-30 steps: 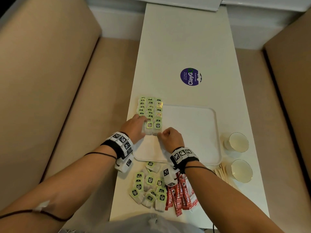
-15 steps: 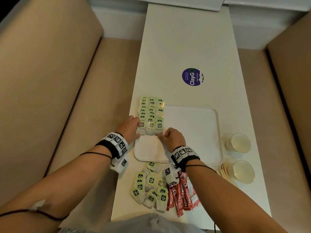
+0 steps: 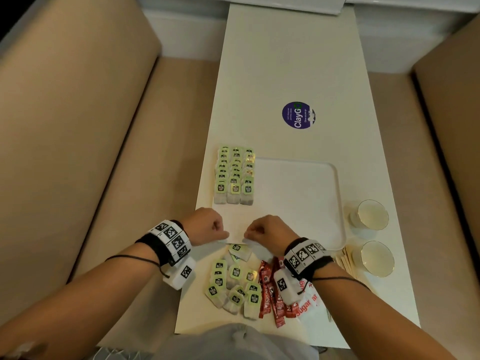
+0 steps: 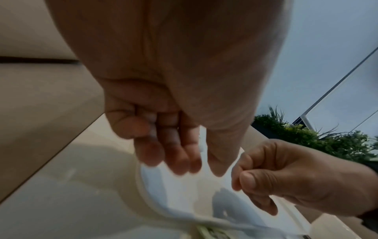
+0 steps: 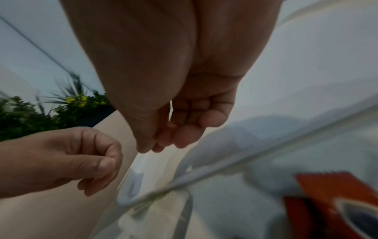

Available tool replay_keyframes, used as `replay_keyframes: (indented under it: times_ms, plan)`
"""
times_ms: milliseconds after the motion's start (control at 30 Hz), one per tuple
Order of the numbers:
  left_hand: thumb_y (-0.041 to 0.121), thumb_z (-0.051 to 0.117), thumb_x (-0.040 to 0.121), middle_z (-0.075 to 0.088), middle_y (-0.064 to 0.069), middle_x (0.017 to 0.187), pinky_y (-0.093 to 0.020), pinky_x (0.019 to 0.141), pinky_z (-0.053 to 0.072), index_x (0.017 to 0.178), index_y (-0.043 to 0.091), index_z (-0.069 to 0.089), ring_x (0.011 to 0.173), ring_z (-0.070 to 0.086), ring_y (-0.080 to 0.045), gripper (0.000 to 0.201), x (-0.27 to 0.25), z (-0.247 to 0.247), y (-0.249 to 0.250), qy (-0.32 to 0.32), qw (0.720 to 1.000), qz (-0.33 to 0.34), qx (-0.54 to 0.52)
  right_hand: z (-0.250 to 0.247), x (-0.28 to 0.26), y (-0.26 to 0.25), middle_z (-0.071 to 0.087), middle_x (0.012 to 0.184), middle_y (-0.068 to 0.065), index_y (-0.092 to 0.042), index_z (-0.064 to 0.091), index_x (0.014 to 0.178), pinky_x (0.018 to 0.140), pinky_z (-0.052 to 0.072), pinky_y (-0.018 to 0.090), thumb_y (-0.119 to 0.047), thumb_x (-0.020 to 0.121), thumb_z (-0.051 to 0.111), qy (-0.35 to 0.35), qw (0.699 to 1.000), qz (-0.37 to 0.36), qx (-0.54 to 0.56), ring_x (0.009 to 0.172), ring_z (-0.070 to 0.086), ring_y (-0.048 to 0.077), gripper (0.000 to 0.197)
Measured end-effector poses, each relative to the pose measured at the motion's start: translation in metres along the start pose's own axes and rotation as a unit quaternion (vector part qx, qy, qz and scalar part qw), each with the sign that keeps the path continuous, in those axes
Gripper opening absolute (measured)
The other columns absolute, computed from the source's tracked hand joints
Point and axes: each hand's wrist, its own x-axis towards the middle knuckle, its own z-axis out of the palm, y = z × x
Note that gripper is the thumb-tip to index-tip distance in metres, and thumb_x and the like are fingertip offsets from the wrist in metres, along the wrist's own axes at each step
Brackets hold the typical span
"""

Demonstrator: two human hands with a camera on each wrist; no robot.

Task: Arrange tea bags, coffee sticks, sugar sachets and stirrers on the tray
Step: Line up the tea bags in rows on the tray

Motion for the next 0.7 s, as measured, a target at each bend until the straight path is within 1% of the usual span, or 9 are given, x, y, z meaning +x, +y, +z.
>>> replay_keyframes:
  times_ms: [100,200,267,367,433,467,533,633,700]
  plan:
    - [0.041,0.068,0.089,0.072,0.006,0.073,-0.029,0.067,0.054,0.075,0.017,0.074,0.071,0.066,-0.011,0.028,-0.008,0.013,0.003,-0.055,0.998,0.008,0.033,0.010,-0.015,0.002,0.076,0.094,-0.004,-0.021,0.081,0.102,0.075,0.051,0.024,-0.034,0.096,0.066,-0.042,0.999,-0.023,-0.020,0.080,0.066,0.008,0.021]
    - [0.040,0.067,0.088,0.072,0.005,0.070,-0.028,0.064,0.053,0.078,0.014,0.078,0.067,0.067,-0.011,0.030,-0.012,0.023,0.005,-0.064,0.997,0.006,0.050,0.018,-0.021,0.003,0.077,0.105,-0.003,-0.022,0.080,0.110,0.085,0.053,0.029,-0.033,0.097,0.063,-0.065,0.996,-0.030,-0.055,0.092,0.068,0.012,0.023]
    - [0.042,0.068,0.086,0.074,0.003,0.070,-0.029,0.062,0.054,0.077,0.015,0.079,0.066,0.068,-0.012,0.031,-0.012,0.027,0.008,-0.069,0.996,0.003,0.055,0.021,-0.023,0.004,0.076,0.113,-0.001,-0.023,0.077,0.118,0.092,0.054,0.033,-0.036,0.098,0.062,-0.064,0.994,-0.027,-0.087,0.099,0.069,0.014,0.028]
    - [0.045,0.069,0.084,0.072,0.001,0.065,-0.031,0.061,0.055,0.072,0.016,0.077,0.062,0.067,-0.014,0.034,-0.010,0.031,0.015,-0.069,0.994,0.002,0.079,0.022,-0.027,0.003,0.074,0.121,-0.001,-0.023,0.073,0.125,0.096,0.052,0.033,-0.037,0.101,0.058,-0.061,0.988,-0.040,-0.139,0.108,0.068,0.016,0.032]
    - [0.046,0.069,0.083,0.066,-0.004,0.056,-0.030,0.054,0.049,0.062,0.011,0.072,0.052,0.060,-0.020,0.040,-0.009,0.034,0.021,-0.060,0.993,-0.003,0.102,0.024,-0.030,0.003,0.074,0.122,-0.001,-0.022,0.073,0.126,0.096,0.052,0.034,-0.036,0.101,0.056,-0.065,0.984,-0.052,-0.159,0.109,0.067,0.017,0.032]
    - [0.045,0.070,0.082,0.059,-0.007,0.050,-0.030,0.050,0.044,0.055,0.010,0.065,0.047,0.052,-0.022,0.045,-0.010,0.034,0.024,-0.055,0.992,-0.006,0.114,0.024,-0.032,0.003,0.074,0.121,-0.001,-0.022,0.073,0.124,0.095,0.052,0.034,-0.036,0.101,0.056,-0.068,0.983,-0.054,-0.162,0.109,0.067,0.017,0.032]
    - [0.045,0.072,0.080,0.043,-0.007,0.043,-0.028,0.046,0.034,0.047,0.012,0.051,0.042,0.039,-0.020,0.051,-0.012,0.035,0.031,-0.052,0.989,-0.004,0.139,0.024,-0.036,0.004,0.076,0.115,-0.001,-0.022,0.075,0.120,0.093,0.054,0.035,-0.037,0.100,0.057,-0.069,0.984,-0.051,-0.154,0.103,0.068,0.017,0.031]
    - [0.042,0.076,0.077,0.038,-0.004,0.042,-0.026,0.048,0.034,0.047,0.015,0.042,0.042,0.036,-0.019,0.052,-0.014,0.037,0.039,-0.056,0.985,0.001,0.161,0.022,-0.040,0.005,0.077,0.099,0.000,-0.022,0.078,0.110,0.085,0.057,0.037,-0.045,0.097,0.058,-0.041,0.986,-0.038,-0.159,0.090,0.069,0.016,0.033]
    - [0.037,0.076,0.076,0.033,0.002,0.044,-0.027,0.049,0.033,0.050,0.017,0.040,0.044,0.035,-0.020,0.050,-0.015,0.040,0.045,-0.058,0.983,0.003,0.173,0.023,-0.040,0.004,0.077,0.100,0.000,-0.021,0.077,0.112,0.085,0.056,0.034,-0.055,0.094,0.059,-0.030,0.982,-0.024,-0.186,0.092,0.069,0.017,0.042]
